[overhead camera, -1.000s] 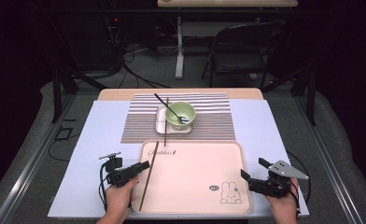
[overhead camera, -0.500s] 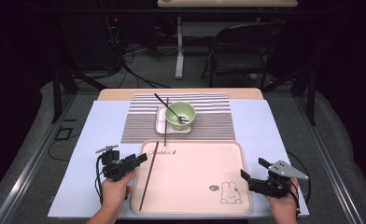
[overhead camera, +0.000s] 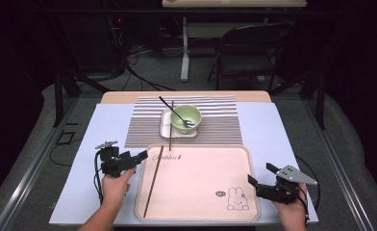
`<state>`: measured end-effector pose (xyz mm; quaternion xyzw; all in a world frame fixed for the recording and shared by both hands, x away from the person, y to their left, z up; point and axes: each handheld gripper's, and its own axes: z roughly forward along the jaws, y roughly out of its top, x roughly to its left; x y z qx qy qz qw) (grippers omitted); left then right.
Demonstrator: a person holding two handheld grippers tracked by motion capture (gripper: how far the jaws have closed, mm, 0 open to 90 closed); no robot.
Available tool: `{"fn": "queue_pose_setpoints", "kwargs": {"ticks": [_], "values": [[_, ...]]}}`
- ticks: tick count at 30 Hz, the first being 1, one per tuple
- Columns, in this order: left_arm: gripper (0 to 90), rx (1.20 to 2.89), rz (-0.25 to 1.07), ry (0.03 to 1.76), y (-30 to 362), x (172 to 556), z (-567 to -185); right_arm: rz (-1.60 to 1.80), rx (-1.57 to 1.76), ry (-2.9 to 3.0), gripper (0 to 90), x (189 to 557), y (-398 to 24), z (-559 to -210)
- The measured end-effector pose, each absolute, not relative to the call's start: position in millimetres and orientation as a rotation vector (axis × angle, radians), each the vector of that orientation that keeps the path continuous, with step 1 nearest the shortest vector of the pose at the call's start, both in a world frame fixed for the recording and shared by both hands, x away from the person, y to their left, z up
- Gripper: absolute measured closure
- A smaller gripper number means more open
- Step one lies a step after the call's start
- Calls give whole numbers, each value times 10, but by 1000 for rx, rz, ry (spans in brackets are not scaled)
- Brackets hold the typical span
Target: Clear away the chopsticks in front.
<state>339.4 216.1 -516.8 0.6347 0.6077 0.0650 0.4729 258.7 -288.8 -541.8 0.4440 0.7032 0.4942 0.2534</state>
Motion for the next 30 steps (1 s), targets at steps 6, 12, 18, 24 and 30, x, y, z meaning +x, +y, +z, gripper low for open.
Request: {"fn": "queue_pose_setpoints", "kwargs": {"ticks": [6,12,18,24,30], "values": [[1,1572,135,1514,2141,3500,-5156,1344,1205,1911,139,2589,-2882,-5419],[0,1596,163,1536,2119,3605,-5173,1343,1206,1912,139,2592,-2882,-5420],[1,1631,176,1553,2080,3721,-5199,1343,1206,1914,139,2591,-2881,-5420],[12,1655,170,1568,2035,3832,-5233,1340,1200,1917,139,2590,-2872,-5422],[60,1660,170,1591,2001,3930,-5225,1337,1195,1924,139,2586,-2862,-5422]]}}
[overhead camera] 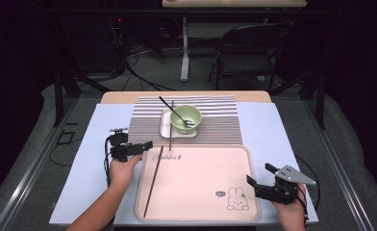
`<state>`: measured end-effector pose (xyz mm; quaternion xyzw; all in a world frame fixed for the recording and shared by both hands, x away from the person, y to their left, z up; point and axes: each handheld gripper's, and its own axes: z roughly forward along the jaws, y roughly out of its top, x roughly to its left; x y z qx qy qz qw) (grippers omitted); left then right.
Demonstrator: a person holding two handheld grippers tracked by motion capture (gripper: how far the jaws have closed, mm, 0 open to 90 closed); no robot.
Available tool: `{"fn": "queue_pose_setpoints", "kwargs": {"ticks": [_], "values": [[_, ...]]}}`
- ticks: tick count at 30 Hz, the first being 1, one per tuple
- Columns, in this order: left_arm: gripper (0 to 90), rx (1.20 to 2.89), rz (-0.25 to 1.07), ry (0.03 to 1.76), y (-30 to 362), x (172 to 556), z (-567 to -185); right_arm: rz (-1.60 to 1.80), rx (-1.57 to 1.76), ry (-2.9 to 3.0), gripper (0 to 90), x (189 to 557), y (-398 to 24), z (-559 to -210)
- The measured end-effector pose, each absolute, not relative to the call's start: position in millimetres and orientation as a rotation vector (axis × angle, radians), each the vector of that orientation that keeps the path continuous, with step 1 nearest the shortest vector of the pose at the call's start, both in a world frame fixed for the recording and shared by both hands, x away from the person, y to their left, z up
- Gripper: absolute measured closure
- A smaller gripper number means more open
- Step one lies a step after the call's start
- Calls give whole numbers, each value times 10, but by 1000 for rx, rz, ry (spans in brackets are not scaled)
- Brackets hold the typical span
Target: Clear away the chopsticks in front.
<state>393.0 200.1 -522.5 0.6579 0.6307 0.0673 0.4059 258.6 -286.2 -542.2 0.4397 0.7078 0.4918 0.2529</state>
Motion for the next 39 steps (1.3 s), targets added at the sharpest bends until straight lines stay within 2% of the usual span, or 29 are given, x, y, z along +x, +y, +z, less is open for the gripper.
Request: {"fn": "queue_pose_setpoints", "kwargs": {"ticks": [7,30,39], "values": [[79,1676,166,1582,1944,4005,-5197,1336,1195,1924,139,2585,-2867,-5422],[36,1697,159,1595,1804,4207,-5169,1341,1190,1925,139,2583,-2871,-5419],[45,1706,179,1618,1795,4297,-5187,1341,1188,1926,139,2582,-2872,-5418]]}}
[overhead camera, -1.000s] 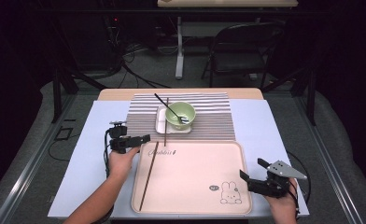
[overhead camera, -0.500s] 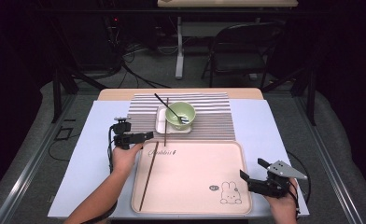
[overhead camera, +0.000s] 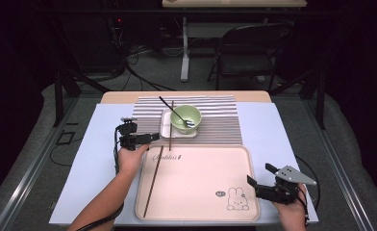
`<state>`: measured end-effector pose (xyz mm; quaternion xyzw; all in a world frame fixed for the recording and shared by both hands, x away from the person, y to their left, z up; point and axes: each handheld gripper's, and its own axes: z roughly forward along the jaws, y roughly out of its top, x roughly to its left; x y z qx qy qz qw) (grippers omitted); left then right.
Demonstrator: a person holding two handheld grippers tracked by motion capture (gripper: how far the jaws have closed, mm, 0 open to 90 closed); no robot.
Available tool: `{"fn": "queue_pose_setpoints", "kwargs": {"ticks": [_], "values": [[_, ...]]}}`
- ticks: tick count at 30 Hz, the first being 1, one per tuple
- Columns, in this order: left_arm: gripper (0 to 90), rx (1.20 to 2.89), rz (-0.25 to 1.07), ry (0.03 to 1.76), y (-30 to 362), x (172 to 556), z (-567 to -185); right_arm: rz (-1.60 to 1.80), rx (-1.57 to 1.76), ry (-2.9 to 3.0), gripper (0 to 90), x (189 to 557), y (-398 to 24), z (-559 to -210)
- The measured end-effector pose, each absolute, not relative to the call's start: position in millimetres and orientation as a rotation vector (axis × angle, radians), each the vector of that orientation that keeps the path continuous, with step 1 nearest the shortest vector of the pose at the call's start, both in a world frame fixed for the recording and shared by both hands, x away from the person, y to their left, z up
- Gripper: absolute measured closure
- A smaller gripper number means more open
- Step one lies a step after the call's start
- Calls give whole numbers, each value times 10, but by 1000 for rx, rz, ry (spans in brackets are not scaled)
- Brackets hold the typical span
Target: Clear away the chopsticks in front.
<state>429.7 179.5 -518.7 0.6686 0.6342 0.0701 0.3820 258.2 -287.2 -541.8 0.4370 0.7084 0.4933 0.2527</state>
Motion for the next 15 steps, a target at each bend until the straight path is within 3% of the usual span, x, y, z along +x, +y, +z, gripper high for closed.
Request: {"fn": "queue_pose_setpoints", "kwargs": {"ticks": [15], "values": [[84,1727,130,1572,1719,4455,-5216,1344,1189,1924,139,2576,-2878,-5418]]}}
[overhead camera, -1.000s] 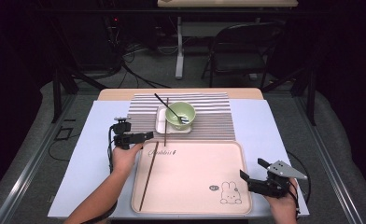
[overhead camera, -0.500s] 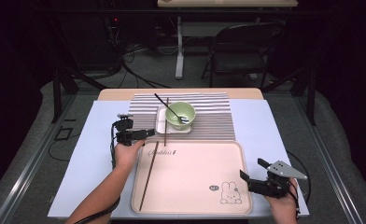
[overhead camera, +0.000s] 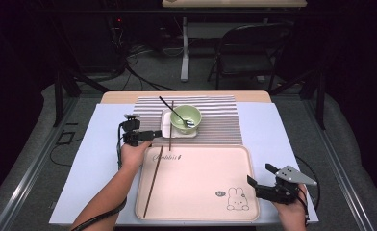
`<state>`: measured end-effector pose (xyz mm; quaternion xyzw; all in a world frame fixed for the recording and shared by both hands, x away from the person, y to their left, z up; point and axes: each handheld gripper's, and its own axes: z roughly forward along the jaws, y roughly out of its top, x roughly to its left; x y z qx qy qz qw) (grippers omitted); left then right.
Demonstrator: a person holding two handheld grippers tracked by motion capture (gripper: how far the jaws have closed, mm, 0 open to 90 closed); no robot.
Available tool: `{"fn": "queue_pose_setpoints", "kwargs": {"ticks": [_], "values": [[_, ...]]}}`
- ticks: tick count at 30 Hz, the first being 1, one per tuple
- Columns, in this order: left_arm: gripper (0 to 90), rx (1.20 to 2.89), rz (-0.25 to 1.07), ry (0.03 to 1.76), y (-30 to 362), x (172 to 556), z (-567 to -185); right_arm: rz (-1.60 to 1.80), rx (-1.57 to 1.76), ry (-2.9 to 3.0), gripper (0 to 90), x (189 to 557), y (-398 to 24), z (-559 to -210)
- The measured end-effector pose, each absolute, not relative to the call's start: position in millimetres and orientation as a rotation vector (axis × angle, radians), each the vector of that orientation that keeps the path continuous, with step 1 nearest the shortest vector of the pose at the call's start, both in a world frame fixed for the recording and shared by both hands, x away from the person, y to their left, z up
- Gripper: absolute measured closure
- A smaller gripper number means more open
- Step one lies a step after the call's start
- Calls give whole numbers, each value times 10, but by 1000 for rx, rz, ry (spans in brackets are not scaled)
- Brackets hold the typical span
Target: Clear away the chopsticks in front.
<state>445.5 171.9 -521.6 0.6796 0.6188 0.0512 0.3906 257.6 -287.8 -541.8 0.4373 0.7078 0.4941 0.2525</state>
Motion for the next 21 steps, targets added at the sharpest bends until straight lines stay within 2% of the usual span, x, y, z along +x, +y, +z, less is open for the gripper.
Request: {"fn": "queue_pose_setpoints", "kwargs": {"ticks": [10,15,21], "values": [[95,1789,149,1528,1537,4546,-5223,1343,1190,1925,139,2568,-2886,-5418],[140,1793,151,1548,1485,4605,-5245,1346,1192,1921,139,2562,-2896,-5419],[153,1790,141,1565,1457,4678,-5294,1345,1198,1918,139,2551,-2904,-5419]]}}
